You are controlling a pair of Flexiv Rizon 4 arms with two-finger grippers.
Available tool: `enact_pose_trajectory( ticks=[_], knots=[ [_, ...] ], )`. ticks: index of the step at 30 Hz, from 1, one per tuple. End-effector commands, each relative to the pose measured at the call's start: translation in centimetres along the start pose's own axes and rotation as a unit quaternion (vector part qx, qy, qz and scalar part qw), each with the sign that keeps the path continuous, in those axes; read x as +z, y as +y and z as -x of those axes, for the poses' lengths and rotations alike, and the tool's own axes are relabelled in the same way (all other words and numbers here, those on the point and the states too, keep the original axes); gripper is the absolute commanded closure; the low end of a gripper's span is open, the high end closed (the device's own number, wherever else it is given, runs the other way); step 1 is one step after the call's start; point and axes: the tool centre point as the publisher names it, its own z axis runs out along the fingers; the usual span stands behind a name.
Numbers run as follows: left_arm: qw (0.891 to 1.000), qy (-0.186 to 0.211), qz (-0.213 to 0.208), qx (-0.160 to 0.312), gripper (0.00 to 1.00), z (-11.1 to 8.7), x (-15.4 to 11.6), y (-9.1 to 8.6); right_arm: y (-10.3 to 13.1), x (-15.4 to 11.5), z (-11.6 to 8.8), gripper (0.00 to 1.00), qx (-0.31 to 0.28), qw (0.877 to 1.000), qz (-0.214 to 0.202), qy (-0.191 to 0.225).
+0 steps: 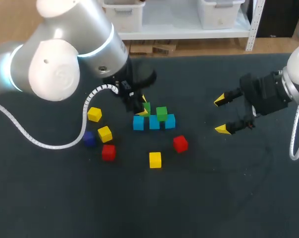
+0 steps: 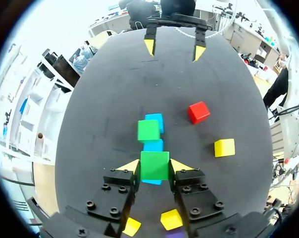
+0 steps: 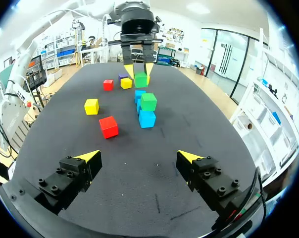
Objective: Place the blue cubes, place green cubes on the blue cubes, place the yellow cubes on the green cubes, then place the red cubes on the yellow cubes, and place purple cube on the red cubes.
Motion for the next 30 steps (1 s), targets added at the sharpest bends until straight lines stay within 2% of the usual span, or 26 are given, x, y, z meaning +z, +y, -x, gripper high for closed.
enact_pose_trajectory(
  ticks=[1, 19, 30],
  knots=[
    [1.0, 0.0, 0.0, 0.001, 1.0, -0.1, 0.5, 0.7, 0.0, 0.0, -0.1, 0.0, -0.001, 1.0, -0.001, -0.001],
    [1.0, -0.011, -0.008, -0.001, 1.0, 0.2, 1.6, 0.5, 0.0, 0.0, -0.1, 0.0, -0.001, 1.0, -0.001, -0.001],
    [1.0, -0.008, -0.015, 0.001, 1.0, 0.2, 2.3, -0.3, 0.0, 0.0, -0.1, 0.0, -0.001, 1.0, -0.001, -0.001]
  ],
)
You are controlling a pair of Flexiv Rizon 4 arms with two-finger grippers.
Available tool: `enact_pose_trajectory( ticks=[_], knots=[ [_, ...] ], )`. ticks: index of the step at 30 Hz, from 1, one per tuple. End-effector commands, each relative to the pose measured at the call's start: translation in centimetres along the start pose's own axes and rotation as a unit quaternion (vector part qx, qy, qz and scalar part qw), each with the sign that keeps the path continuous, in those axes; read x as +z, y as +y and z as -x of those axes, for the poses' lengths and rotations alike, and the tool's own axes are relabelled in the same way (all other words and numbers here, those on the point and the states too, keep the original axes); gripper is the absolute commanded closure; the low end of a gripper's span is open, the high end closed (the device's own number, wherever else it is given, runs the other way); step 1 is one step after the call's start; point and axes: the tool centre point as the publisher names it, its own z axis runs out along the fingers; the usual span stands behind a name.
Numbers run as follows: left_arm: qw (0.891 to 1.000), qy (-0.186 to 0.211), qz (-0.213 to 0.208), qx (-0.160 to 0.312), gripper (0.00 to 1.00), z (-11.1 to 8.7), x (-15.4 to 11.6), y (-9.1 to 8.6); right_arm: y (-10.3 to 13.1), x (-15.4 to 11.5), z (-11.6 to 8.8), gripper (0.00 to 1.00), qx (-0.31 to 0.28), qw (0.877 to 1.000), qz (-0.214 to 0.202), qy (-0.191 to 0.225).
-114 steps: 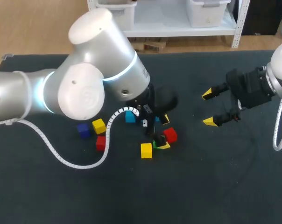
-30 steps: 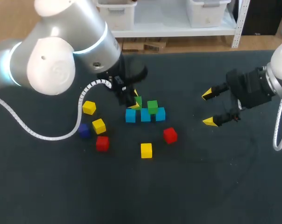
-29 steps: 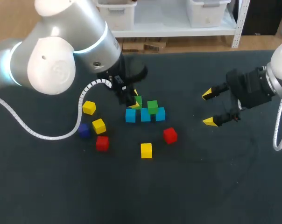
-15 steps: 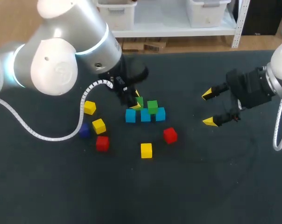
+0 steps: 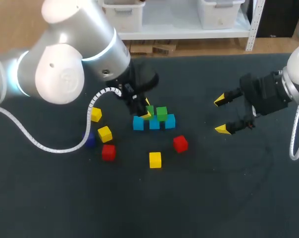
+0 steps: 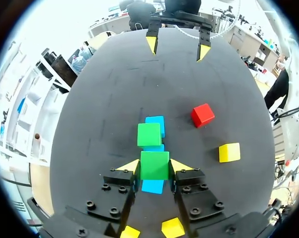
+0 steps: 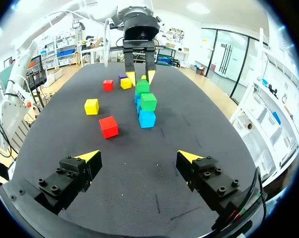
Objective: Place the blue cubes, place green cubes on the blue cubes, place the yellow cubes on the green cubes, then place the red cubes on the yellow cubes, and place purple cube on the red cubes.
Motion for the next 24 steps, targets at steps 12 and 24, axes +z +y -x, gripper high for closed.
enact_pose_trajectory(
  ticks=[12, 24],
  knots=[
    [1.0, -0.002, -0.002, -0.003, 1.0, -0.31, 0.57, -0.3, 0.04, -0.03, -0.05, 0.0, -0.001, 1.0, -0.001, -0.001],
    [1.0, -0.002, -0.006, -0.004, 1.0, -0.5, 0.8, -0.29, 0.04, -0.03, -0.05, 0.0, -0.001, 1.0, -0.001, -0.001]
  ],
)
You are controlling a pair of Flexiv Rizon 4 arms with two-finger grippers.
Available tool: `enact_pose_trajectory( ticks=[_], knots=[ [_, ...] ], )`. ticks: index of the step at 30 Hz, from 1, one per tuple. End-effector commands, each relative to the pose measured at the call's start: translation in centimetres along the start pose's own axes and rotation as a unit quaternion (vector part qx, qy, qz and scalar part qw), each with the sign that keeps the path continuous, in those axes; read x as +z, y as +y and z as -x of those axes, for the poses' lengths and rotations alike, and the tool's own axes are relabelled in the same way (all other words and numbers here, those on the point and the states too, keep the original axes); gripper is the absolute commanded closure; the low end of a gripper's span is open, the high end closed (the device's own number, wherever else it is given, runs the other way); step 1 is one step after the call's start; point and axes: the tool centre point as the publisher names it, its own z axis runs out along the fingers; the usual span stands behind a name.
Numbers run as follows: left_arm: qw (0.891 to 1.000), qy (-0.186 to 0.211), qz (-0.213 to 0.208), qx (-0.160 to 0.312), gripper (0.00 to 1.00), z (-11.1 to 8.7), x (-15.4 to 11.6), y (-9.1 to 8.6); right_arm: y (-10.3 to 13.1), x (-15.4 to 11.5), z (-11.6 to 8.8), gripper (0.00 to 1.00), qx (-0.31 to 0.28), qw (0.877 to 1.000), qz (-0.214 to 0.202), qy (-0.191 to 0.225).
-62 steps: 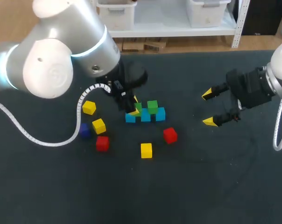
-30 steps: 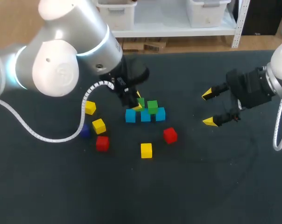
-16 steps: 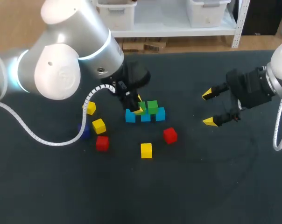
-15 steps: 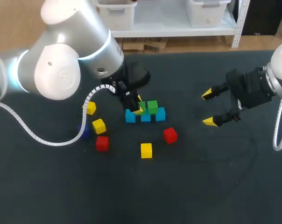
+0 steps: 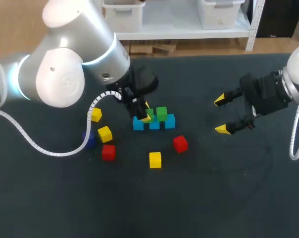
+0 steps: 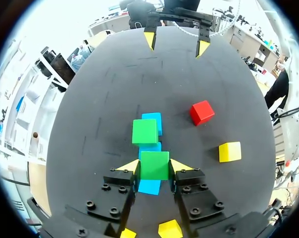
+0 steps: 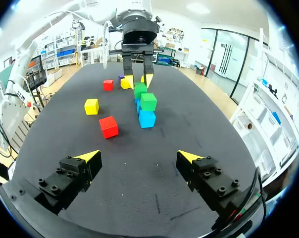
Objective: Place the blue cubes, place green cubes on the blue cubes, place the yellow cubes on the green cubes, then place the red cubes on the yellow cubes, and place purple cube on the red cubes.
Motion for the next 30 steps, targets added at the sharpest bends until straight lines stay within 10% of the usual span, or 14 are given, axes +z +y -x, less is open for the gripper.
enact_pose_trajectory(
  ticks=[1, 30],
  knots=[
    [1.0, -0.002, -0.001, 0.001, 1.0, -0.08, 0.05, 0.16, 0.04, -0.03, -0.05, 0.0, -0.001, 1.0, -0.001, -0.001],
    [1.0, -0.003, -0.004, 0.002, 1.0, -0.25, 0.17, 0.65, 0.04, -0.03, -0.05, 0.0, -0.001, 1.0, -0.001, -0.001]
  ],
)
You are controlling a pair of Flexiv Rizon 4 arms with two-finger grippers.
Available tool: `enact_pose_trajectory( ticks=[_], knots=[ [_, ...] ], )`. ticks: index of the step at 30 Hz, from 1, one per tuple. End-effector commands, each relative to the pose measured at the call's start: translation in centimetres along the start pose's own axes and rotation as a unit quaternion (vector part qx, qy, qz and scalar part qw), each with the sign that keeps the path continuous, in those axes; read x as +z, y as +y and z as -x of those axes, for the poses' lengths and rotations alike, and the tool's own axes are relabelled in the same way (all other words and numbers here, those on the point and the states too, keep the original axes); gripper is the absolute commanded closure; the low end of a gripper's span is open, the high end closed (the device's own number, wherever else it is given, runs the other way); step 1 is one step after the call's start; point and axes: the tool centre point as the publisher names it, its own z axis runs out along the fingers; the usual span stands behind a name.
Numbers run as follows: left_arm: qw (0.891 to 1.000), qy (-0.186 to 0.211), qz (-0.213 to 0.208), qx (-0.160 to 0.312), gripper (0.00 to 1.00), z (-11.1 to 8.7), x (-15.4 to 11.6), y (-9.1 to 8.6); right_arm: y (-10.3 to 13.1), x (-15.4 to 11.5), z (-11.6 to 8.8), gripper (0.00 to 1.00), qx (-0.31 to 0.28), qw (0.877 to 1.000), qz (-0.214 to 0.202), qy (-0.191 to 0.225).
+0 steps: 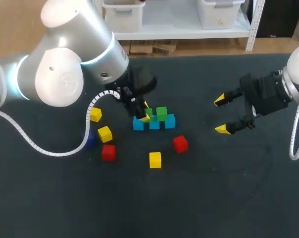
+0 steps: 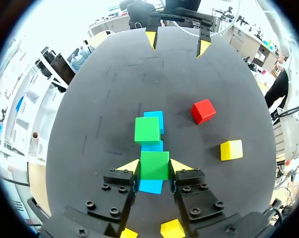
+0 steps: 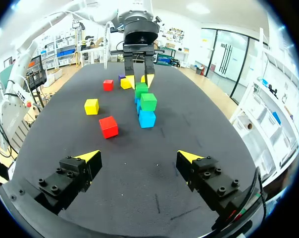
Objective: Place the blue cubes, place green cubes on the blue cubes, place the yellow cubes on the green cubes, then place the red cubes on the yellow cubes, and place purple cube on the red cubes.
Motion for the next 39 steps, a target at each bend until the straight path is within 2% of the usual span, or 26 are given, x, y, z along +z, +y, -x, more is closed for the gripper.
enact_pose_trajectory(
  ticks=[1, 39],
  knots=[
    [1.0, 0.0, -0.003, 0.002, 1.0, 0.03, 0.12, 0.32, 0.04, -0.03, -0.05, 0.0, -0.001, 1.0, -0.001, -0.001],
    [1.0, 0.002, -0.006, -0.002, 1.0, -0.24, 0.35, 0.47, 0.04, -0.03, -0.05, 0.0, -0.001, 1.0, -0.001, -0.001]
  ],
)
